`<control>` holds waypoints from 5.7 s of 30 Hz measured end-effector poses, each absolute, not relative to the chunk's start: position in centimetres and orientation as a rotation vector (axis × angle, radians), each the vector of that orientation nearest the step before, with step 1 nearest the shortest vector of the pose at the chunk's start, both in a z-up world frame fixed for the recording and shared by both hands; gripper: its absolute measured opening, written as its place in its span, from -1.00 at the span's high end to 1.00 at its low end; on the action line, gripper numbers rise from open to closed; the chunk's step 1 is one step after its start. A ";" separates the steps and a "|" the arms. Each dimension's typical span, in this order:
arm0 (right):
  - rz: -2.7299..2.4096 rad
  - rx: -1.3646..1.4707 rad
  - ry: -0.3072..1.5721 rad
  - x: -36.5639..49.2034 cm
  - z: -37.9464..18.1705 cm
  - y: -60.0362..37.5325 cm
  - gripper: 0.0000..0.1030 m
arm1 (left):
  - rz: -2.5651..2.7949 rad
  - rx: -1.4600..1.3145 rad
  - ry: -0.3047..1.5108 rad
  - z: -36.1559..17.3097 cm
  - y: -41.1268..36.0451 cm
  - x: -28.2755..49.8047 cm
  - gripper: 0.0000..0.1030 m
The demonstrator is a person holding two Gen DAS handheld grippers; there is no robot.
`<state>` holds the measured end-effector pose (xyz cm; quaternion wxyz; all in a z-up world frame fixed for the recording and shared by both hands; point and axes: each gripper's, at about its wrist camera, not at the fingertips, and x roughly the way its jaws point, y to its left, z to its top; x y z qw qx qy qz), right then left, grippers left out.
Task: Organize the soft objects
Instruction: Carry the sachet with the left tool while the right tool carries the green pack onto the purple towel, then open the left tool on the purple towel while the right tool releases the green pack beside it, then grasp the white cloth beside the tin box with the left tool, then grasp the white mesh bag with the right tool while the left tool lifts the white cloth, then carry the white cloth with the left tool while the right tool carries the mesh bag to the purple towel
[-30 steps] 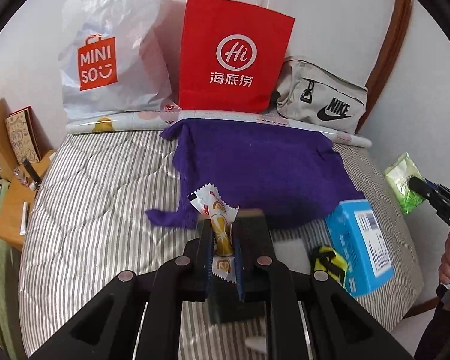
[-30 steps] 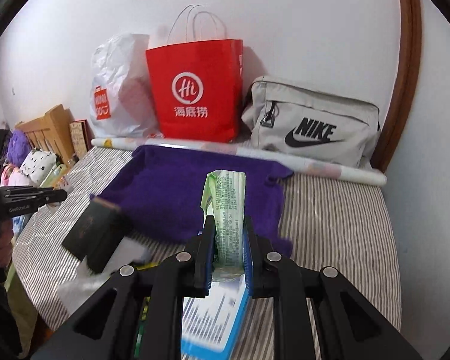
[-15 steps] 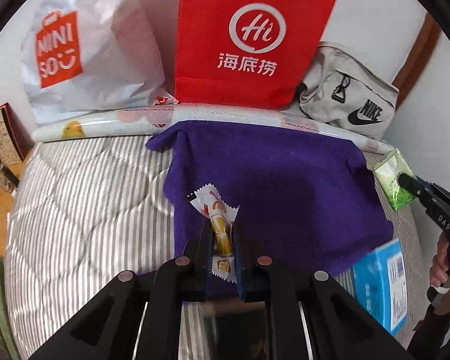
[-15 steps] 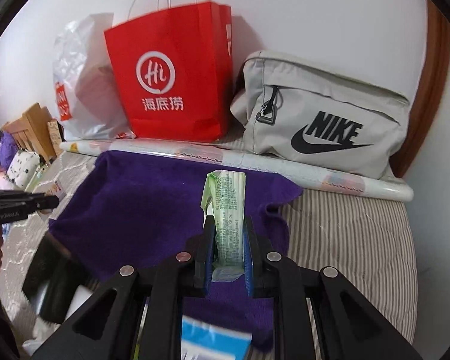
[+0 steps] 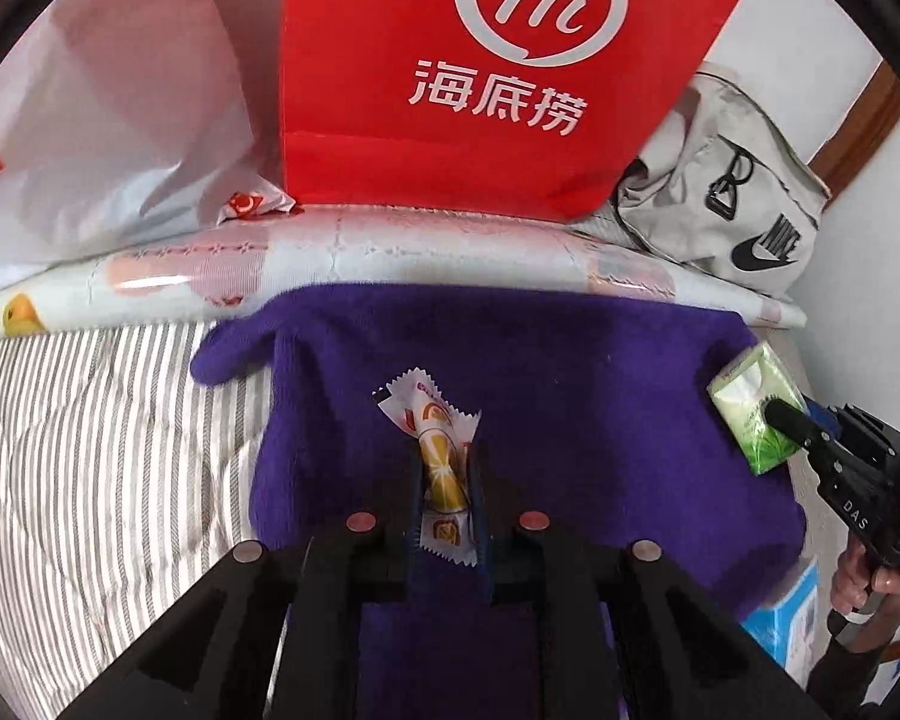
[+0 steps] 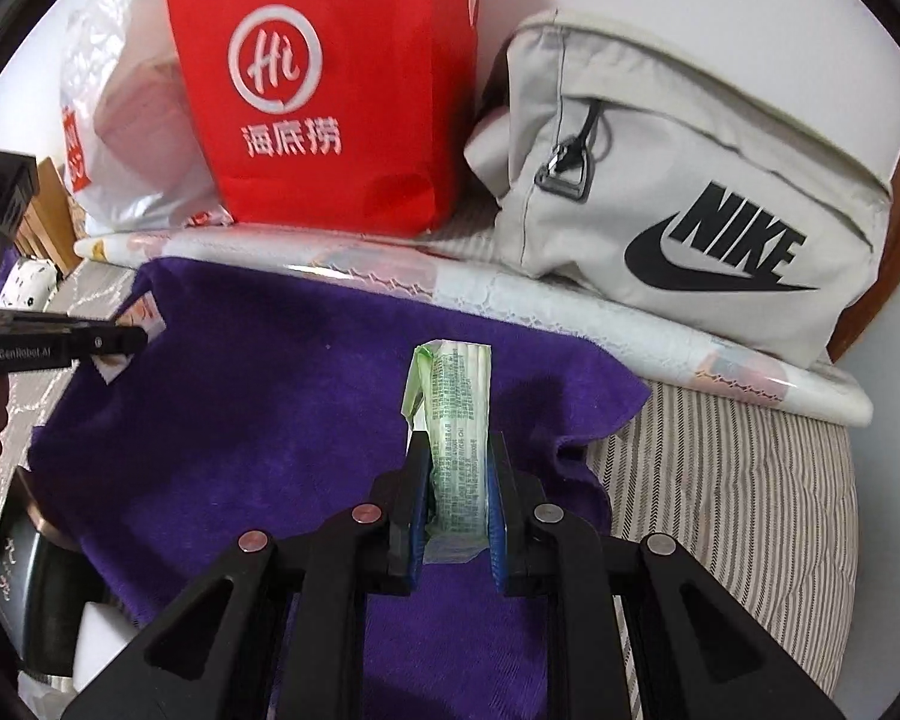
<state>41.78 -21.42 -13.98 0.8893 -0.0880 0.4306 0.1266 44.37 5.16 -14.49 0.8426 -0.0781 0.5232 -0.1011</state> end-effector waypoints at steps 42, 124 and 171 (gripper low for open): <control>0.297 -0.073 0.831 24.5 -7.0 -23.7 -0.65 | -0.110 -0.092 0.935 -6.6 5.3 24.7 -0.26; 0.494 -0.095 0.803 8.8 -14.4 -19.3 0.64 | -0.222 -0.075 1.054 -16.5 7.0 11.8 0.48; 0.466 -0.075 0.791 9.0 -13.7 -24.6 0.76 | -0.184 -0.099 0.971 -11.1 5.8 13.5 0.44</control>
